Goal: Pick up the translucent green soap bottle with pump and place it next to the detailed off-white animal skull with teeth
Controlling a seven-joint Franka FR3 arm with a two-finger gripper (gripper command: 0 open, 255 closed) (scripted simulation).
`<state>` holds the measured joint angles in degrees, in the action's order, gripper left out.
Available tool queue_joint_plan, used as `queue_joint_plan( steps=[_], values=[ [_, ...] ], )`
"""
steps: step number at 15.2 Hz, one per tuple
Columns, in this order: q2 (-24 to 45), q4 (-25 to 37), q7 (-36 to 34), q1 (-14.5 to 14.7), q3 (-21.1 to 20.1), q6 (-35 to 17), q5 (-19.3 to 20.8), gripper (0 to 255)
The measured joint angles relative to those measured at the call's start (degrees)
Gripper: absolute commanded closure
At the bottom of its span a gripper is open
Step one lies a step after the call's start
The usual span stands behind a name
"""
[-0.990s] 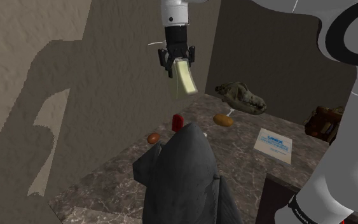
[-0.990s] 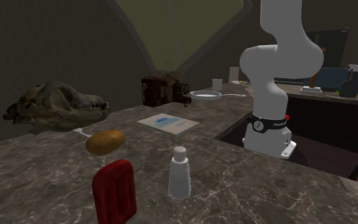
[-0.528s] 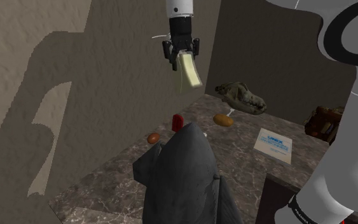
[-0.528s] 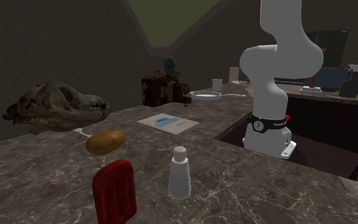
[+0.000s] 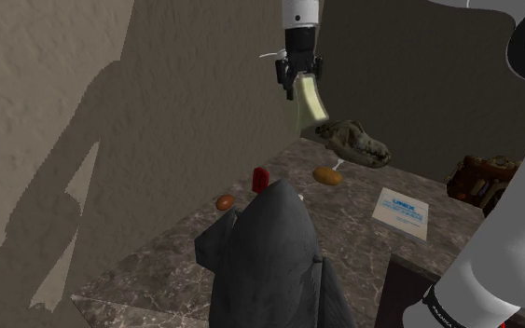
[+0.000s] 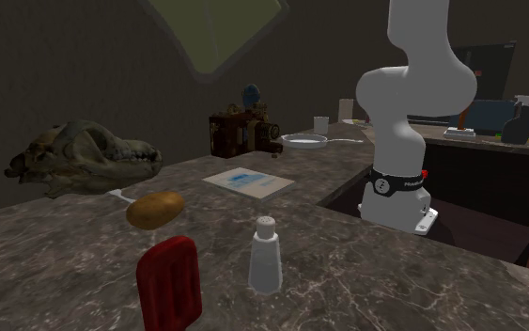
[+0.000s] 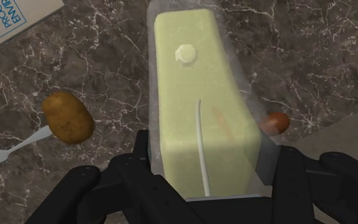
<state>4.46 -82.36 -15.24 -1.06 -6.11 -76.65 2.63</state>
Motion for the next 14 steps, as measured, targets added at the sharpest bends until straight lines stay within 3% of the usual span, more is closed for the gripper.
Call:
queue_joint_plan(
  steps=[8,14],
  values=[
    [-3.48,-4.69,10.73,-5.56,5.03,-1.80,1.37,255],
    [-3.43,-4.48,19.38,-9.88,9.24,-2.34,2.68,255]
  ],
)
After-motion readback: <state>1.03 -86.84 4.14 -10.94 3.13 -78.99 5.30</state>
